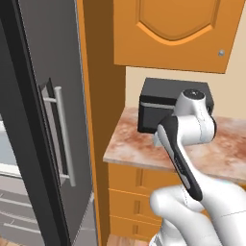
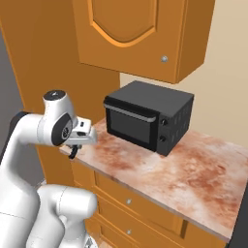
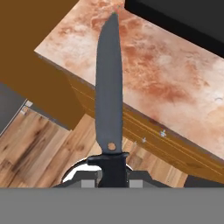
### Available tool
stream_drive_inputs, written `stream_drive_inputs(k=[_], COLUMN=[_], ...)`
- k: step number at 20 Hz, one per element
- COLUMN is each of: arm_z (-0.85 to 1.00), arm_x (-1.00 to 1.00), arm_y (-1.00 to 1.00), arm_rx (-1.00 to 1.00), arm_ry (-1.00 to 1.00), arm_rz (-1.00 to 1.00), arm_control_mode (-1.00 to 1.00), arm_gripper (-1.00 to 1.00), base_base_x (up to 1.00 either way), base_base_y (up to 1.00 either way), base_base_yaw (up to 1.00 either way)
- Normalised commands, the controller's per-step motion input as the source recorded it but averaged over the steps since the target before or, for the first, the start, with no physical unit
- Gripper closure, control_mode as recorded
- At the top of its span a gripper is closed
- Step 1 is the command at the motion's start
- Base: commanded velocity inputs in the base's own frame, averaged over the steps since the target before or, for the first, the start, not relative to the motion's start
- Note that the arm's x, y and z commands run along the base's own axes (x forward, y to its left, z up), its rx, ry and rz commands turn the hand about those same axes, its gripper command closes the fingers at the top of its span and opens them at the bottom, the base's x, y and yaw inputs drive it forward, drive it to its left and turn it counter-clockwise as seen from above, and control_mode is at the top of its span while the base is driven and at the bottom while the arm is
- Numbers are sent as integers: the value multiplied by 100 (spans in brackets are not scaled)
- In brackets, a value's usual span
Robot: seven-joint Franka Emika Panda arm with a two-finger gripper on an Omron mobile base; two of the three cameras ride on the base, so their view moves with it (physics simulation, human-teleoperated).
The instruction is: Retrieve the butter from the fridge and place it on a plate on the dining table. Then retrieve the butter knife by the fridge and place it near the plate.
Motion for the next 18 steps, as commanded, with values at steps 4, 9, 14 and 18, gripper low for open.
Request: stream_drive_inputs(k=[4,9,14,18], arm_z=[0,0,0,0], arm_x=[0,0,0,0], arm_y=[0,0,0,0], arm_rx=[0,0,0,0], arm_ry=[0,0,0,0], arm_rz=[0,0,0,0], arm_control_mode=[100,100,100,100], arm_gripper=[100,100,100,100], base_base_x=[-74,-85,-73,-41], base_base_y=[1,-5,-27,-38], base_base_yaw=[0,0,2,14])
